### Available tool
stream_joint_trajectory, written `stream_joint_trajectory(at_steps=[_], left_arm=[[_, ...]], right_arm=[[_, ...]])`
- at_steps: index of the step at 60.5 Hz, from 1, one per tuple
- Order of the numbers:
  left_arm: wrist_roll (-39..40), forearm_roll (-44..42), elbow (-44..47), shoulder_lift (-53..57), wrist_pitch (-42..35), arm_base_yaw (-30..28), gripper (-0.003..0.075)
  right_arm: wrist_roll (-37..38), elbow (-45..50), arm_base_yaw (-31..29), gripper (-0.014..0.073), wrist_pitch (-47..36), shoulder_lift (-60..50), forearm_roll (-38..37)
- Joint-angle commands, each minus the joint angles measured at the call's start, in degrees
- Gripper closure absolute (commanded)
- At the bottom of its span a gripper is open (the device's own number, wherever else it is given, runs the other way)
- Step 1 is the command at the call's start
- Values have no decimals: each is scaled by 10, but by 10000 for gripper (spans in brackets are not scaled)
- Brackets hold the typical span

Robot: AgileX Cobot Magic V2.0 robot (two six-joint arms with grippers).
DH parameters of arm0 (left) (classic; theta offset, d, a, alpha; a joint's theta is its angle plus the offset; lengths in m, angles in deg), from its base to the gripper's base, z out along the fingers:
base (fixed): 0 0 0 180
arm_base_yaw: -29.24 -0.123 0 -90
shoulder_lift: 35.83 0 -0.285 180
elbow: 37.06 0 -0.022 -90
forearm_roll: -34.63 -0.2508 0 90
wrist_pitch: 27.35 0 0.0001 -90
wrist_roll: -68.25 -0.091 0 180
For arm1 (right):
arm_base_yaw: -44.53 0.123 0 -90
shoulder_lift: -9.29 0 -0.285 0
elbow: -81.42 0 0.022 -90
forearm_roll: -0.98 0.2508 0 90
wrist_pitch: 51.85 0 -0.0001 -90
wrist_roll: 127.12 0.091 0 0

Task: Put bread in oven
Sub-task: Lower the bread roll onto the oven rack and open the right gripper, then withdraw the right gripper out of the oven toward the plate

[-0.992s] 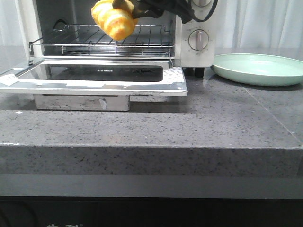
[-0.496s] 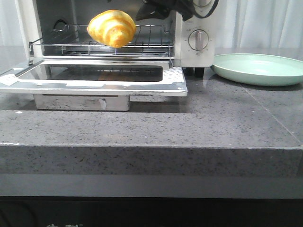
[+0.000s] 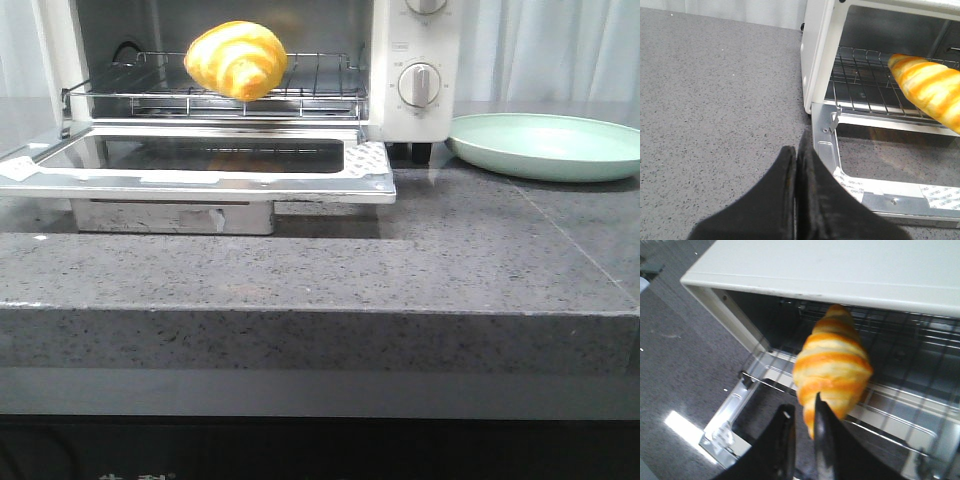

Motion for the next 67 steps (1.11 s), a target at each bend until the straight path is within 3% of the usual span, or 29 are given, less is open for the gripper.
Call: stream_joint_trajectory(at_steps=[1, 3, 18, 26, 43, 56, 67], left_arm=[[6, 4, -17, 2, -47, -3, 741], [6, 4, -17, 2, -47, -3, 741], [6, 4, -17, 2, -47, -3, 741], [6, 4, -17, 2, -47, -3, 741], [6, 4, -17, 2, -47, -3, 741], [6, 4, -17, 2, -47, -3, 741], [6, 4, -17, 2, -47, -3, 741]], right_arm=[[-6, -21, -29, 634, 18, -52, -52], [-6, -21, -47, 666, 41, -66, -70], [-6, -5, -164, 662, 171, -156, -168], [-6, 81, -178, 662, 138, -249, -212], [-6, 327, -178, 662, 34, -456, -205], [-6, 440, -178, 662, 32, -597, -205], [-6, 469, -178, 662, 70, -678, -202]])
